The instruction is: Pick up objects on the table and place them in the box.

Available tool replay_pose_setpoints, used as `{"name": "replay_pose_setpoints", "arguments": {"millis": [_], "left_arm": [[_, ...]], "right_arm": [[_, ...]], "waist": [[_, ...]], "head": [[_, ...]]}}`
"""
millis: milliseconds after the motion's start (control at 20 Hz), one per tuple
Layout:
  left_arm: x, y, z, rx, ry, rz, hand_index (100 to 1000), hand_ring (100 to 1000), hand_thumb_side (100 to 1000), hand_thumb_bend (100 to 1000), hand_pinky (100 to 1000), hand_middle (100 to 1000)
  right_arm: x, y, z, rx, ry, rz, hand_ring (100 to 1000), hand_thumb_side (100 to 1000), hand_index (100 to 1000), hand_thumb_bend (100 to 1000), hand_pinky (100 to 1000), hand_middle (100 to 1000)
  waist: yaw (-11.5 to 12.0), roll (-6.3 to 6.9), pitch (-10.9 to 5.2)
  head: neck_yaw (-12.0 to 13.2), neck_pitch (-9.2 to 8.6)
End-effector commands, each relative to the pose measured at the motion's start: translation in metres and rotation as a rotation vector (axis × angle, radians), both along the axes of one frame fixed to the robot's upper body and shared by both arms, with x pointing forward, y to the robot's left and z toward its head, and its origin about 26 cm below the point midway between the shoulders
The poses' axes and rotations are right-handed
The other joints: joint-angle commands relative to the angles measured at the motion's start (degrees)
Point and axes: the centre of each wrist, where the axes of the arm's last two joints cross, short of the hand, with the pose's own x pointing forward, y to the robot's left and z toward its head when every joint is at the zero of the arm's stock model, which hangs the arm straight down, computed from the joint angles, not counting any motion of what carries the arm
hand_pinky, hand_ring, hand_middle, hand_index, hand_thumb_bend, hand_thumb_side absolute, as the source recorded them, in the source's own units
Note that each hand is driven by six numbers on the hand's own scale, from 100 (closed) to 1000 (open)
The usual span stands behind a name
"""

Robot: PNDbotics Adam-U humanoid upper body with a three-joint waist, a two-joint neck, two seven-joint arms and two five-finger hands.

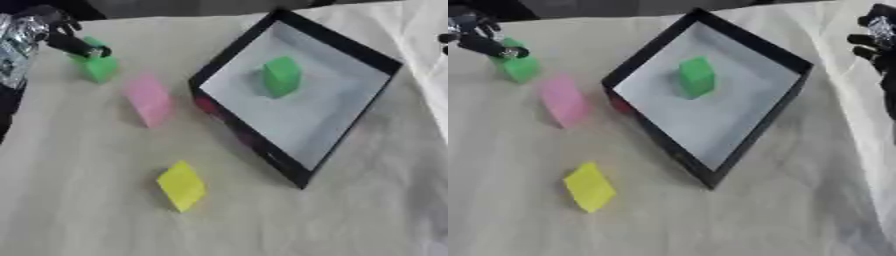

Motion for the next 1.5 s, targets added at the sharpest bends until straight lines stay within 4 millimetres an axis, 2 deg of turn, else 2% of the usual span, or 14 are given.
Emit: {"name": "replay_pose_setpoints", "arguments": {"millis": [50, 250, 900, 1250, 1500], "left_arm": [[-0.005, 0.008, 0.022, 0.014, -0.066, 0.036, 882, 825, 467, 659, 897, 791], [-0.004, 0.012, 0.018, 0.02, -0.059, 0.065, 894, 836, 484, 693, 905, 805], [-0.001, 0.014, 0.006, -0.046, 0.008, 0.061, 886, 827, 572, 682, 899, 799], [0.0, 0.015, 0.001, -0.004, 0.074, 0.066, 861, 802, 569, 666, 875, 775], [0.001, 0.015, 0.002, 0.019, 0.095, 0.059, 820, 759, 519, 609, 847, 727]], "right_arm": [[-0.002, -0.004, 0.011, -0.032, -0.026, -0.005, 785, 583, 900, 100, 877, 818], [-0.001, -0.004, 0.011, -0.032, -0.027, -0.003, 785, 589, 901, 100, 877, 817], [-0.001, -0.004, 0.012, -0.029, -0.029, -0.005, 786, 597, 902, 100, 878, 817], [-0.001, -0.005, 0.012, -0.029, -0.029, -0.007, 785, 600, 902, 100, 878, 817], [-0.002, -0.006, 0.011, -0.03, -0.026, -0.008, 785, 603, 903, 100, 879, 817]], "waist": [[0.1, 0.0, -0.17], [0.0, -0.08, 0.08], [-0.6, -0.05, 1.14], [-0.4, -0.13, 1.16], [-0.3, -0.17, 1.02]], "head": [[0.0, -0.33], [0.1, -0.67], [0.6, -1.21], [0.9, -1.06], [1.1, -0.91]]}}
